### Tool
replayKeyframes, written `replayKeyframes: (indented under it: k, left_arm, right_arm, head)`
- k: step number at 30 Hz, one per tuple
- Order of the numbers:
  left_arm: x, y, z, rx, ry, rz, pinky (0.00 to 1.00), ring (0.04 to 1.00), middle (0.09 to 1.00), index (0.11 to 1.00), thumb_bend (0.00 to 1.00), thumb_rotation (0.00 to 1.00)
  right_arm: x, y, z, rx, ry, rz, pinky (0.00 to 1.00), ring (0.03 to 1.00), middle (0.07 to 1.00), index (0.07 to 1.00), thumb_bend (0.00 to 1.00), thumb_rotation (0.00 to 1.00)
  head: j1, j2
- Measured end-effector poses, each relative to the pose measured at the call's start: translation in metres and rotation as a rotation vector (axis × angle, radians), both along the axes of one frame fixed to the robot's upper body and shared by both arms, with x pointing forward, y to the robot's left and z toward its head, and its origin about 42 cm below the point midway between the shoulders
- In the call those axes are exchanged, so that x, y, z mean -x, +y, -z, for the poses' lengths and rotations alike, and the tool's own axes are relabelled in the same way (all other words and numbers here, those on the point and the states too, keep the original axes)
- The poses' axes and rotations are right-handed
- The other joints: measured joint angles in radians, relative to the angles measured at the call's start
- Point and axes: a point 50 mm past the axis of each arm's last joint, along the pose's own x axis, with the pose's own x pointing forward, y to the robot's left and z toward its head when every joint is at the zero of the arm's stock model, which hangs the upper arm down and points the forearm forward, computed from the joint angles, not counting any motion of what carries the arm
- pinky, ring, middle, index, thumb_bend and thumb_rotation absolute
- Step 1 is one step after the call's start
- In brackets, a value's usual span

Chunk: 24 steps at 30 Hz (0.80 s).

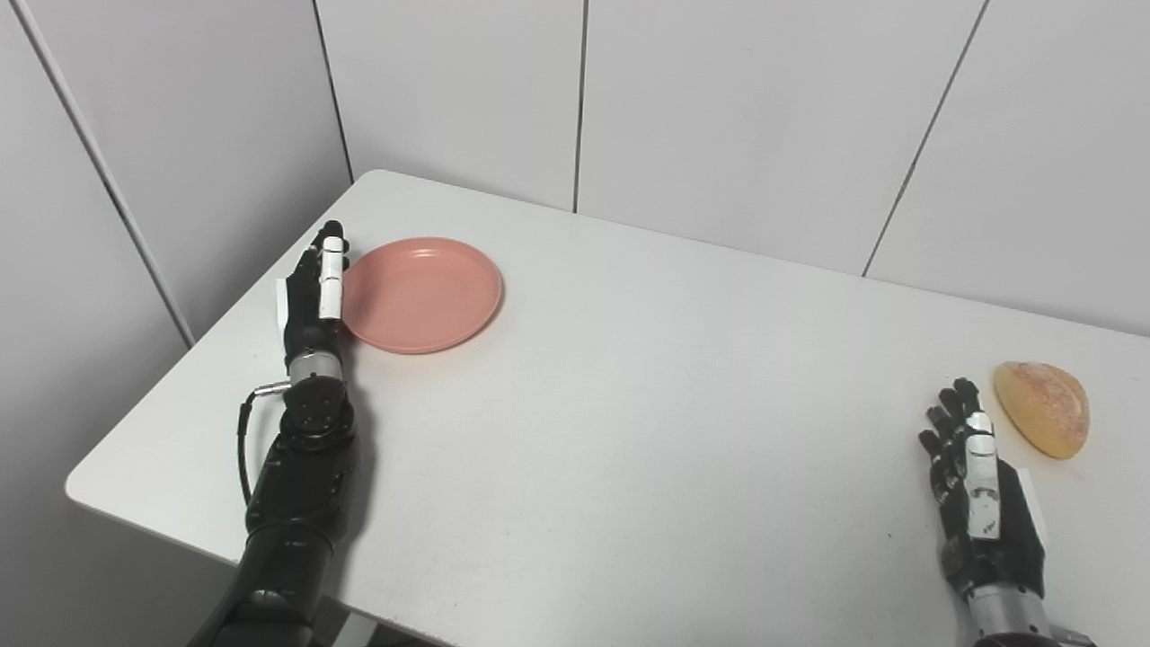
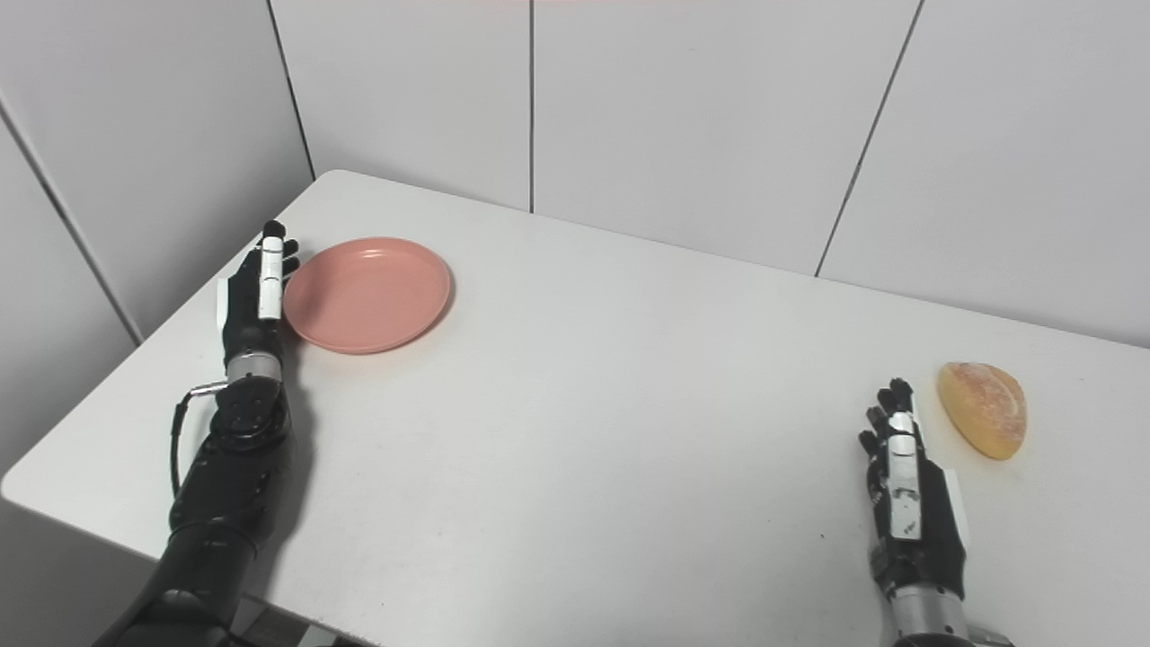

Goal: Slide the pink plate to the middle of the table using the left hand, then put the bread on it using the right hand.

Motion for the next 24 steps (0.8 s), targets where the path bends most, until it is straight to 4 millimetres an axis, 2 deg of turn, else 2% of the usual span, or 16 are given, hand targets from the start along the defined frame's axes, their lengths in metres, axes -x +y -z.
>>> replayKeyframes:
  k: [8, 13, 24]
  left_arm:
    - [-0.004, -0.002, -0.001, 0.009, 0.010, 0.023, 0.85, 0.859, 0.847, 0.845, 0.72, 1.00]
    - [-0.008, -0.005, -0.006, 0.072, 0.002, 0.047, 0.86, 0.861, 0.847, 0.843, 0.72, 1.00]
    - [-0.017, -0.034, -0.007, 0.122, -0.005, 0.154, 0.86, 0.863, 0.842, 0.837, 0.72, 1.00]
  right_arm:
    - [0.000, -0.001, 0.000, 0.000, -0.001, 0.006, 1.00, 1.000, 1.000, 1.000, 0.75, 0.98]
    - [0.000, -0.002, 0.000, 0.000, -0.001, 0.009, 1.00, 1.000, 1.000, 1.000, 0.74, 0.97]
    - [0.000, -0.002, 0.000, 0.003, -0.001, 0.015, 1.00, 1.000, 1.000, 1.000, 0.73, 0.98]
  head:
    - [-0.003, 0.002]
    - [-0.003, 0.002]
    - [-0.008, 0.000]
